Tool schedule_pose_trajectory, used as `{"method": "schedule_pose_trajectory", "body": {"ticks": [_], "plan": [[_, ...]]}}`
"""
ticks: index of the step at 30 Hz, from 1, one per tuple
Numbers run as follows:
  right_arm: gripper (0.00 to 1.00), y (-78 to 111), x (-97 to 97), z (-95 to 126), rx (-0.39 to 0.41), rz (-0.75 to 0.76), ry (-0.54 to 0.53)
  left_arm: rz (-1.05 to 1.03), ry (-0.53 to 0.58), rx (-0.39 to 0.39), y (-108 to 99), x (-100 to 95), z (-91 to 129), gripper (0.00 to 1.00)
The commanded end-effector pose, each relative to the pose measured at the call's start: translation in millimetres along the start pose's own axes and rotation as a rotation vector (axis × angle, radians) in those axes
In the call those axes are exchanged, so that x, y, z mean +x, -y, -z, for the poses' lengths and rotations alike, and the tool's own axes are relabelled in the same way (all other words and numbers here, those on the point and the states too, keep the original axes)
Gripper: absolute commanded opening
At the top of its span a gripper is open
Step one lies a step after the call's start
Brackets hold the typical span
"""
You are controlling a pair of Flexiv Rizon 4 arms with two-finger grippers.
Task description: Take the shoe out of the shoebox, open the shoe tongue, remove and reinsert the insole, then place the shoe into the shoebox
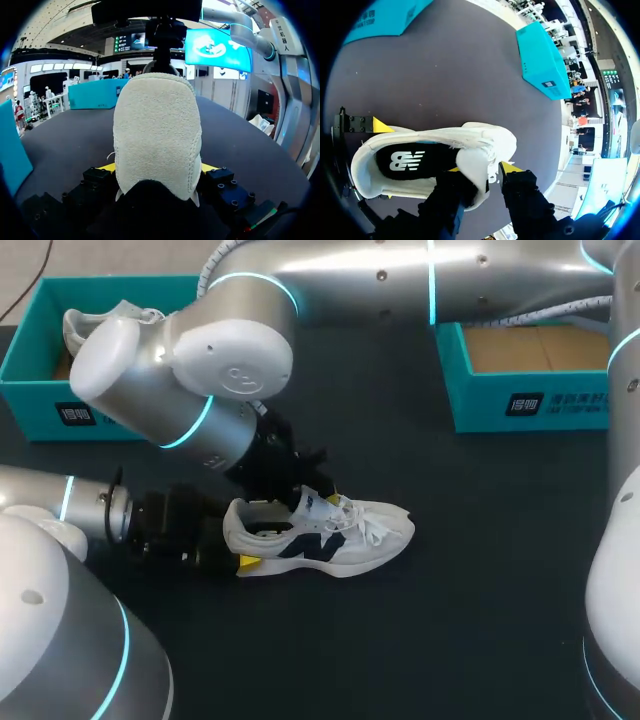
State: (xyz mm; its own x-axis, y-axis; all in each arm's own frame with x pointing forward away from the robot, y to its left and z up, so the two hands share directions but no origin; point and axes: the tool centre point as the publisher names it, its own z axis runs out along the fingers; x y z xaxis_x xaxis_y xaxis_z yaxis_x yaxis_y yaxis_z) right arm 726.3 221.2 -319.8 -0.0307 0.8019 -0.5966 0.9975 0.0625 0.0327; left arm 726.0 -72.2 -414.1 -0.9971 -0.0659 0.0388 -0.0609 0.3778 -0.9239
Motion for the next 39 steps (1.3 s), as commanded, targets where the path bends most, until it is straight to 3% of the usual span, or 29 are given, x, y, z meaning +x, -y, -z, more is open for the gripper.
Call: {"method": "schedule_pose_trajectory", "body": {"ticks": [1, 3, 8, 15, 19, 27, 37, 39], "plan": [[0.04, 8.4, -7.0, 8, -0.025, -0.282, -0.045, 0.001, 0.000, -0.002, -1, 1.2, 0, 0.00], [0.00, 7.4, -10.1, 13, -0.035, -0.284, -0.057, 0.001, 0.000, -0.002, -1, 1.2, 0, 0.00], [0.00, 3.6, -17.9, 14, -0.044, -0.278, -0.095, 0.001, 0.000, -0.002, -1, 1.2, 0, 0.00], [0.00, -0.4, -37.7, -9, -0.074, -0.259, -0.188, 0.001, 0.000, -0.002, -1, 1.2, 0, 0.00], [0.00, 0.7, -53.6, -24, -0.086, -0.273, -0.197, 0.001, 0.000, -0.002, -1, 1.2, 0, 0.00], [0.00, -2.4, -67.2, -57, -0.103, -0.257, -0.171, 0.001, 0.000, -0.002, -1, 1.2, 0, 0.00], [0.00, -3.8, -58.5, -94, -0.129, -0.272, -0.145, 0.001, 0.000, -0.002, -1, 1.2, 0, 0.00], [0.13, -4.3, -54.0, -101, -0.133, -0.272, -0.143, 0.001, 0.000, -0.002, -1, 1.2, 0, 0.00]]}}
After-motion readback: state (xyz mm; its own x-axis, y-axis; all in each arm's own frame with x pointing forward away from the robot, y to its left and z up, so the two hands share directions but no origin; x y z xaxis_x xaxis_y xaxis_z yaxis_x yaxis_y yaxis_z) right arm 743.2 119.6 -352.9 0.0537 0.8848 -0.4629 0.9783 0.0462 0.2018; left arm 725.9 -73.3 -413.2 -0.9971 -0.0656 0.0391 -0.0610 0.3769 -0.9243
